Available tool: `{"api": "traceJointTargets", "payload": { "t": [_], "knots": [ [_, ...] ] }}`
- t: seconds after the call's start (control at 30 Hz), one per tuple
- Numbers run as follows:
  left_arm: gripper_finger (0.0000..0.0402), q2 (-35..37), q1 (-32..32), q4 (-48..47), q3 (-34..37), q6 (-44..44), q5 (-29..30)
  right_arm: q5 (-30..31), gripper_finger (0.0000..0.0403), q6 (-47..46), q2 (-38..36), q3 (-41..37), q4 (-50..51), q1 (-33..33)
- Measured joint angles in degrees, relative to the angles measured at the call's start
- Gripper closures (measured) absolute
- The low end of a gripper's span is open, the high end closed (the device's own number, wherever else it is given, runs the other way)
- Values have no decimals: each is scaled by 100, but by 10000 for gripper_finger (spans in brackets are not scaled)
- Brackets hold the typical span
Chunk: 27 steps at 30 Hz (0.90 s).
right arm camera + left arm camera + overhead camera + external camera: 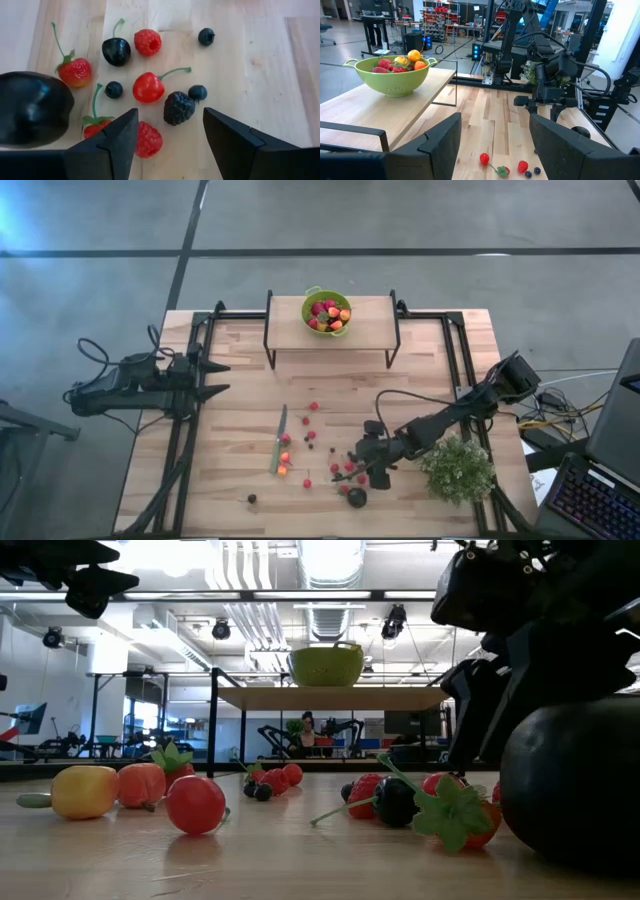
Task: Pick & Place Fruit
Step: Put the blackberry into the green colander on the shelf
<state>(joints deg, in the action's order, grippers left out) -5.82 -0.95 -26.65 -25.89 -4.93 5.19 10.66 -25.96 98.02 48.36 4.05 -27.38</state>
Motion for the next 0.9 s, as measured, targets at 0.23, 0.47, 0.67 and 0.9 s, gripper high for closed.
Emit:
{"api": "traceJointTargets", "payload": {
  "t": [0.23, 0.47, 0.67, 0.9],
  "knots": [
    [161, 0, -2, 0, 0, 0, 0, 180, 188, 0, 7, -180, -172, 9],
    [161, 2, 0, 2, -2, 0, 0, 308, 195, -2, 202, -189, -444, 7],
    [161, 1, 0, 2, -2, 0, -1, 315, 185, -17, 473, -78, -501, 7],
    [161, 1, 0, 1, -2, 0, 0, 300, 192, 8, 503, -7, -422, 3]
  ]
}}
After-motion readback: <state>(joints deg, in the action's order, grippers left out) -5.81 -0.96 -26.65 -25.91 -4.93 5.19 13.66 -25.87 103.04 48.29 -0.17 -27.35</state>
